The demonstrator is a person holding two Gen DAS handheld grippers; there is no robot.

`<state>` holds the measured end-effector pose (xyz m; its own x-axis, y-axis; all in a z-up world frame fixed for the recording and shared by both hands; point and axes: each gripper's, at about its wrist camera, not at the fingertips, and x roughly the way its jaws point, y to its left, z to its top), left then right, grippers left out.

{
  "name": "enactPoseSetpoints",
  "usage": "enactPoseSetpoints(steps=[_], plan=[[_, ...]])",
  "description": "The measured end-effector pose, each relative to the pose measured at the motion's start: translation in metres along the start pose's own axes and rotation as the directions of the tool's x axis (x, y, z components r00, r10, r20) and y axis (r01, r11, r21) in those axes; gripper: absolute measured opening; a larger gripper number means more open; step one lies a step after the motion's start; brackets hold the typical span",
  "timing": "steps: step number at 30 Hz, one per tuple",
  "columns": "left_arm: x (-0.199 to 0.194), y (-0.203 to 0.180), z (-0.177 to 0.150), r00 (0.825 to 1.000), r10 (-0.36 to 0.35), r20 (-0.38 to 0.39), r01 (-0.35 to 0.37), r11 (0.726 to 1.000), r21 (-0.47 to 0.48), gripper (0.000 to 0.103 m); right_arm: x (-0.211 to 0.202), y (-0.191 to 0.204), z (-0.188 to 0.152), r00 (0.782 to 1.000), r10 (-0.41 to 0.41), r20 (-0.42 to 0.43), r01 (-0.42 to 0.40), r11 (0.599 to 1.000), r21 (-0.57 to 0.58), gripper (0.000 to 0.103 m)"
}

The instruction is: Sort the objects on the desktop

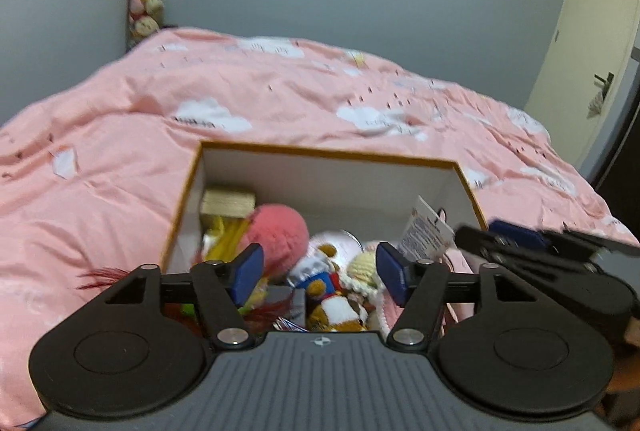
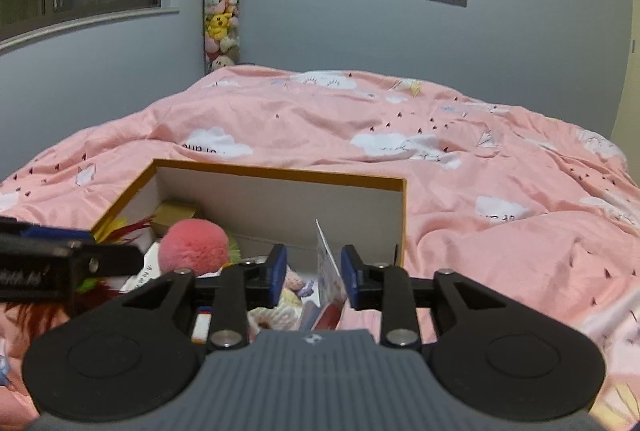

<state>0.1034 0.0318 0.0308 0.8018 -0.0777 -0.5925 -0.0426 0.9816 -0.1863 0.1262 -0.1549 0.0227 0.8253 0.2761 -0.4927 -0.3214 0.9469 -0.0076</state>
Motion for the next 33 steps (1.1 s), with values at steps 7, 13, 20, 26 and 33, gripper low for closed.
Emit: enactPoseSetpoints(steps=[7, 13, 20, 26, 33], plan=[[-0.024, -0.005, -0.005, 0.994, 0.071, 0.08, -0.074, 0.996, 0.042, 0.085, -0.038, 0.005, -0.01, 0.999, -0.011, 0.044, 0.007, 0.995, 0.105, 0.054], [-0.039, 0.003, -0.014, 0.99, 0.101, 0.101, -0.106, 0.994, 0.042, 0.087, -0.062, 0.018, -0.011, 0.993, -0.028, 0.116, 0.014, 0.993, 0.115, 0.067], [-0.047, 0.008, -0.023, 0.966, 0.193, 0.173, -0.204, 0.978, 0.047, 0.088, -0.076, 0.034, -0.013, 0.983, -0.04, 0.18, 0.025, 0.996, 0.087, 0.095], [-0.036, 0.011, -0.034, 0.977, 0.178, 0.121, -0.185, 0.981, 0.053, 0.088, -0.058, 0.041, -0.028, 0.993, -0.058, 0.106, 0.05, 0.996, 0.077, 0.095], [-0.015, 0.008, -0.046, 0.985, 0.169, 0.03, -0.171, 0.98, 0.098, 0.088, -0.034, 0.038, -0.045, 0.993, -0.116, -0.034, 0.118, 0.99, 0.073, 0.095]])
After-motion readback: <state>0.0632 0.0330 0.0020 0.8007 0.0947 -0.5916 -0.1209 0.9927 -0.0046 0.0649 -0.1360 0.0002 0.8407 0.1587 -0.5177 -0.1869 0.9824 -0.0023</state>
